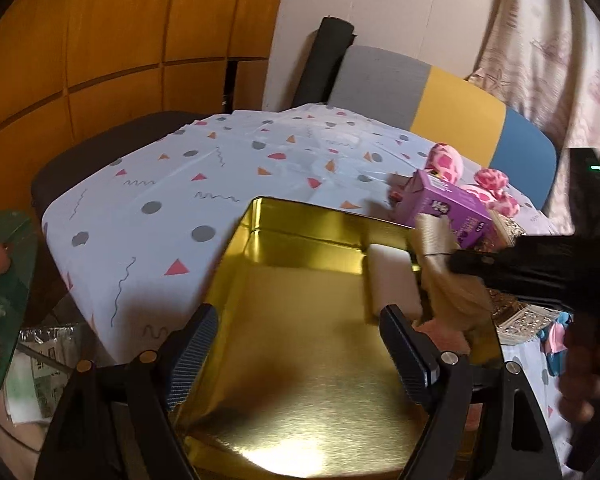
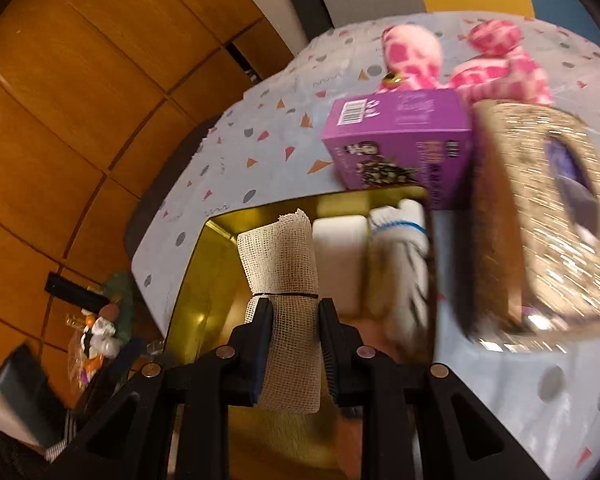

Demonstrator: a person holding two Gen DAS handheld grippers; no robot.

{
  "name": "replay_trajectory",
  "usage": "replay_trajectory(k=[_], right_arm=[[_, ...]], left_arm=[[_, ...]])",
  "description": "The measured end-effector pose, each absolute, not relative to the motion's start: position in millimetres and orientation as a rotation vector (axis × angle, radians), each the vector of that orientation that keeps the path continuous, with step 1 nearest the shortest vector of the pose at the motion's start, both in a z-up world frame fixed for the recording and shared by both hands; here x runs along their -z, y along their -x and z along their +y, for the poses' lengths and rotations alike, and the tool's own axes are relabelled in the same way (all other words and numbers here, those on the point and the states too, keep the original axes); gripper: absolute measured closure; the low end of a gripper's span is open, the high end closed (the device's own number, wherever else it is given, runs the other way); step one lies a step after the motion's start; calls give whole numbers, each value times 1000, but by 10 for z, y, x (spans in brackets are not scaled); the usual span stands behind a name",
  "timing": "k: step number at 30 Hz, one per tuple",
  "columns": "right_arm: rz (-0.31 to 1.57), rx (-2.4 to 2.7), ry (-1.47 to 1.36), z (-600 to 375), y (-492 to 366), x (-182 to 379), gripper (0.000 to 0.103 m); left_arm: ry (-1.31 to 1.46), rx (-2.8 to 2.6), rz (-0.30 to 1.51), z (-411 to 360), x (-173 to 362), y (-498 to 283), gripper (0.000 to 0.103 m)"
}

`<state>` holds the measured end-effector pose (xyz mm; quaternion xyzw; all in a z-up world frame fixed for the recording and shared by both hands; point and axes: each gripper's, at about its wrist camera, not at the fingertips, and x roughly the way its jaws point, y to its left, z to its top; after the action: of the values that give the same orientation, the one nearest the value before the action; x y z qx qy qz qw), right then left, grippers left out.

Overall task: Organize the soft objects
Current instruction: 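Carry the beige cloth roll into the gold tray and open the right tool, then move the right tool toward the blue plush monster while the left tool approaches the blue bear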

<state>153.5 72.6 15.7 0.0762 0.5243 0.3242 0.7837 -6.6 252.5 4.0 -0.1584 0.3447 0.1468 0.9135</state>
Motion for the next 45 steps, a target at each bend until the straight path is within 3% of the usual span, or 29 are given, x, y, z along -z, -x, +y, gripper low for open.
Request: replay_trajectory(k=[5, 11, 26, 45], right_arm=[[1178, -583, -145, 953, -1834, 181, 76], [1140, -540, -135, 867, -1887, 204, 60], [869, -514, 102, 341, -982, -318, 59], [782, -152, 91, -1462, -839, -458, 59]], left_arm=[[336, -307, 718, 2580, -1, 80, 20], [336, -298, 733, 2549, 57, 47, 20], [245, -229, 706, 2196, -102, 90, 20], [103, -73, 702, 1480, -275, 57, 19]])
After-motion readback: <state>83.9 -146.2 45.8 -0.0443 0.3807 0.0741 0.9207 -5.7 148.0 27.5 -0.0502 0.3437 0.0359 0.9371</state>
